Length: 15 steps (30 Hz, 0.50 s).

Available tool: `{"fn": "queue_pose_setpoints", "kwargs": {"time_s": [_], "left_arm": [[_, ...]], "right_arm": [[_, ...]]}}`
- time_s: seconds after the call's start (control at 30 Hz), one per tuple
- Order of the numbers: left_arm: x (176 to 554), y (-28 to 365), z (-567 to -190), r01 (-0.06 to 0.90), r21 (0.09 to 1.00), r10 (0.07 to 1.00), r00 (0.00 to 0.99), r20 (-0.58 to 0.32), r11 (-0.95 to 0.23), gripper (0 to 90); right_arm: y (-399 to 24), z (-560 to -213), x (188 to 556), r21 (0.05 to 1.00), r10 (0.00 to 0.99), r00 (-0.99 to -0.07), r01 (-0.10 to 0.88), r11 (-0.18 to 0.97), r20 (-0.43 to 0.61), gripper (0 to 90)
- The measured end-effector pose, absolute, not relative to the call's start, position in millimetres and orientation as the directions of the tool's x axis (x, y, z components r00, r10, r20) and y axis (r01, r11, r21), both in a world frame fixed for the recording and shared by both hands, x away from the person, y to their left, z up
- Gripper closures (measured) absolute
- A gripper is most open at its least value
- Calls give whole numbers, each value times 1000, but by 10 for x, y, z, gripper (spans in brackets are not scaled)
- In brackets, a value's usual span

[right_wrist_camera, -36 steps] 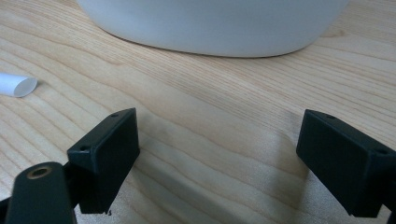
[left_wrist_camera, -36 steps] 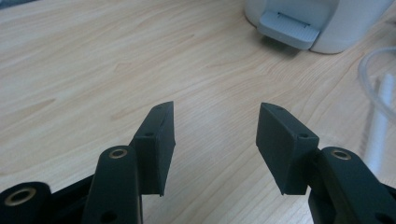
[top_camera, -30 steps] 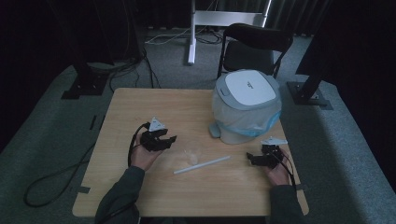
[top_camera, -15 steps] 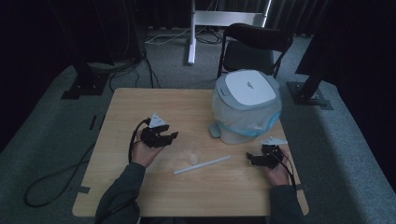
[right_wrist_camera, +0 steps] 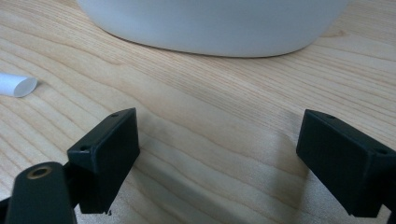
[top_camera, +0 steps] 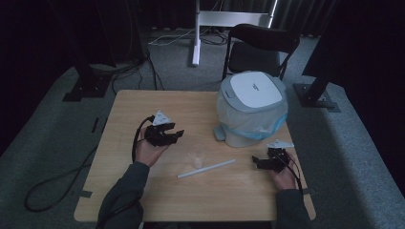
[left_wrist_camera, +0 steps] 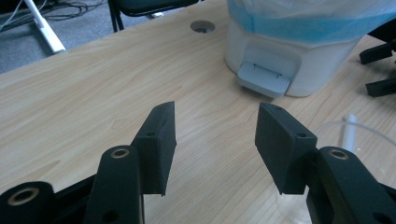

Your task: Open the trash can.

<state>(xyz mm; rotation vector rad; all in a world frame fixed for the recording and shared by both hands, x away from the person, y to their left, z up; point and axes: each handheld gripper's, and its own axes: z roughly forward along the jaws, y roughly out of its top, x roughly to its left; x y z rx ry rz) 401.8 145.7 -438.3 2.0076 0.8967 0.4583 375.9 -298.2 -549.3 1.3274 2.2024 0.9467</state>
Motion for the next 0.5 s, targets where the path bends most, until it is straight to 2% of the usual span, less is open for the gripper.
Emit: {"fn": "queue_pose_setpoints", "kwargs": {"time_s": [0.5], "left_arm": [[4066, 1395, -4239, 396, 841, 723, 691, -9, -369, 488]], "right_arm": [[-2984, -5494, 3760, 723, 882, -472, 611, 323, 5, 121]]}}
